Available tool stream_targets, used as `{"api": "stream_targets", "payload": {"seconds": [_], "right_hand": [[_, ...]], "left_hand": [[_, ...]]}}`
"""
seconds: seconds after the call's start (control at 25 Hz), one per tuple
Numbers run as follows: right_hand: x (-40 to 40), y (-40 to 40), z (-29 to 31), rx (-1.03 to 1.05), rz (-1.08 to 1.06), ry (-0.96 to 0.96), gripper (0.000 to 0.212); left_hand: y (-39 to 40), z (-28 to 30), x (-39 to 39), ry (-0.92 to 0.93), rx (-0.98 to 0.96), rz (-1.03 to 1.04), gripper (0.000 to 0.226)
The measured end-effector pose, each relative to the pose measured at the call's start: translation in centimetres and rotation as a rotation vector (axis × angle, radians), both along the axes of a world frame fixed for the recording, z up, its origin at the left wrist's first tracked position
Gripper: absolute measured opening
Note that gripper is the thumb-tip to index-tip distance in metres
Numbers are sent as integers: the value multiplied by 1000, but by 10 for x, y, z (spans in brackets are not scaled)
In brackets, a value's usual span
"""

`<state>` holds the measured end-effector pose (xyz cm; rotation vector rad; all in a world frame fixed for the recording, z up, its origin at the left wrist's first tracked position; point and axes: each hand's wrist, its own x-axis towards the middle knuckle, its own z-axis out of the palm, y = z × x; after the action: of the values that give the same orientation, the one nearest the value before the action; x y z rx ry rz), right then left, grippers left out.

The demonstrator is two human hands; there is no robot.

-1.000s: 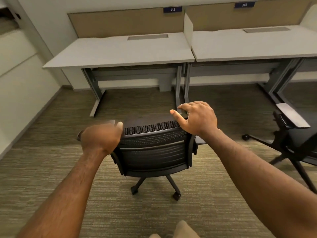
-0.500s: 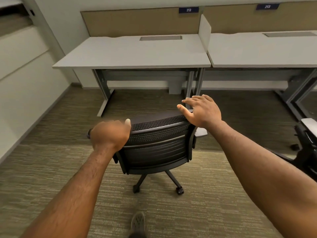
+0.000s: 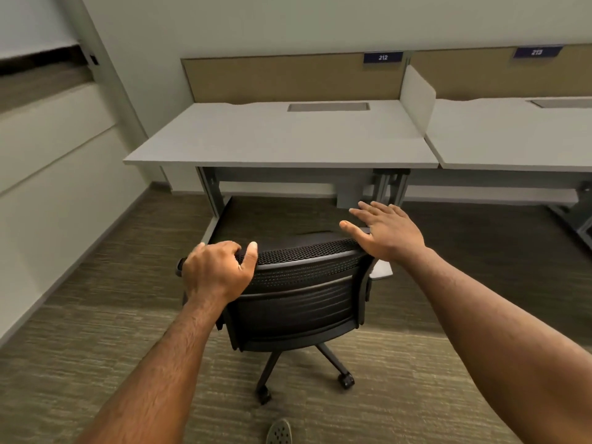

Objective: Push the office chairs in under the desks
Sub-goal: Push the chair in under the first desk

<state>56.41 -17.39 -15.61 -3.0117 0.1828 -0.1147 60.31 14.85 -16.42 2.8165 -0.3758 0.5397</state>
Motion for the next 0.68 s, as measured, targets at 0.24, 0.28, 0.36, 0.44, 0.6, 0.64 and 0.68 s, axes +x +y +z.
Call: {"api": "stream_targets", "payload": {"seconds": [0.24, 0.28, 0.36, 0.44, 0.6, 0.64, 0.68], "right_hand": [[93, 29, 1, 19, -15, 56, 97], [107, 33, 1, 18, -17, 50, 97], [135, 41, 0, 17, -19, 33, 98], [164, 49, -1, 19, -17, 15, 99], [214, 63, -2, 6, -17, -9, 96], [225, 67, -2, 5, -19, -17, 95], [235, 70, -2, 3, -21, -26, 93]], "left_hand": [[31, -9, 107, 42, 55, -44, 75], [36, -11, 122, 52, 70, -48, 78], [43, -13, 151, 65, 92, -48, 82], [51, -14, 180, 72, 105, -41, 84], [65, -17, 229, 72, 134, -19, 88], [68, -16, 242, 67, 138, -13, 88], [71, -16, 253, 59, 143, -5, 88]]}}
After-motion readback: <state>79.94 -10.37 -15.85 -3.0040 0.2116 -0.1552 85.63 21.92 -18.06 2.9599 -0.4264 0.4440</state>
